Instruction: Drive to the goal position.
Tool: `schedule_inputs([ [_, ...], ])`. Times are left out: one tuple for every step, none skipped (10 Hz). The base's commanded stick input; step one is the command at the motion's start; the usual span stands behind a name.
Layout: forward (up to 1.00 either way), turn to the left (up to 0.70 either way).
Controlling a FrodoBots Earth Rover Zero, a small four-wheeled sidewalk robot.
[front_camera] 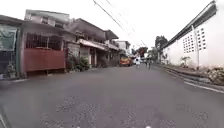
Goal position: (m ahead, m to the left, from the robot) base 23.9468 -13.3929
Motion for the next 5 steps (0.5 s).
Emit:
schedule_inputs([
  [1.0, 0.0],
  [1.0, 0.02],
  [1.0, 0.02],
  [1.0, 0.0],
  [1.0, 0.0],
])
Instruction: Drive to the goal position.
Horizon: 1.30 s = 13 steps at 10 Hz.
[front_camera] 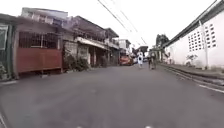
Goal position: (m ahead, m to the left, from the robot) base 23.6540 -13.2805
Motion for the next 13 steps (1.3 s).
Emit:
schedule_inputs([
  [1.0, 0.01],
  [1.0, 0.01],
  [1.0, 0.0],
  [1.0, 0.0],
  [1.0, 0.0],
  [1.0, 0.0],
  [1.0, 0.0],
  [1.0, 0.0],
  [1.0, 0.0],
  [1.0, 0.0],
  [1.0, 0.0],
  [1.0, 0.0],
  [1.0, 0.0],
])
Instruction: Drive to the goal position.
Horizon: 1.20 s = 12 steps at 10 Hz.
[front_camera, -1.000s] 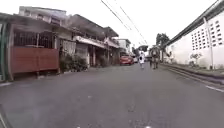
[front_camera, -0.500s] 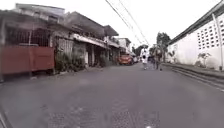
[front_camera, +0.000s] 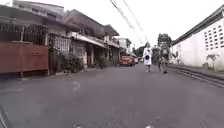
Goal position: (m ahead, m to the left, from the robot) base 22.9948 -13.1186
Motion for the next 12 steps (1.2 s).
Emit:
schedule_inputs([
  [1.0, 0.0],
  [1.0, 0.0],
  [1.0, 0.0],
  [1.0, 0.0],
  [1.0, -0.02],
  [1.0, -0.12],
  [1.0, -0.31],
  [1.0, -0.2],
  [1.0, -0.03],
  [1.0, 0.0],
  [1.0, 0.0],
  [1.0, 0.0],
])
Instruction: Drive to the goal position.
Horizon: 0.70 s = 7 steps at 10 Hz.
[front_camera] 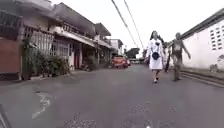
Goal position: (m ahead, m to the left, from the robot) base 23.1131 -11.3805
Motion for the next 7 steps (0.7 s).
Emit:
schedule_inputs([
  [1.0, 0.0],
  [1.0, 0.0],
  [1.0, 0.0],
  [1.0, 0.0],
  [1.0, 0.0],
  [1.0, 0.0],
  [1.0, 0.0],
])
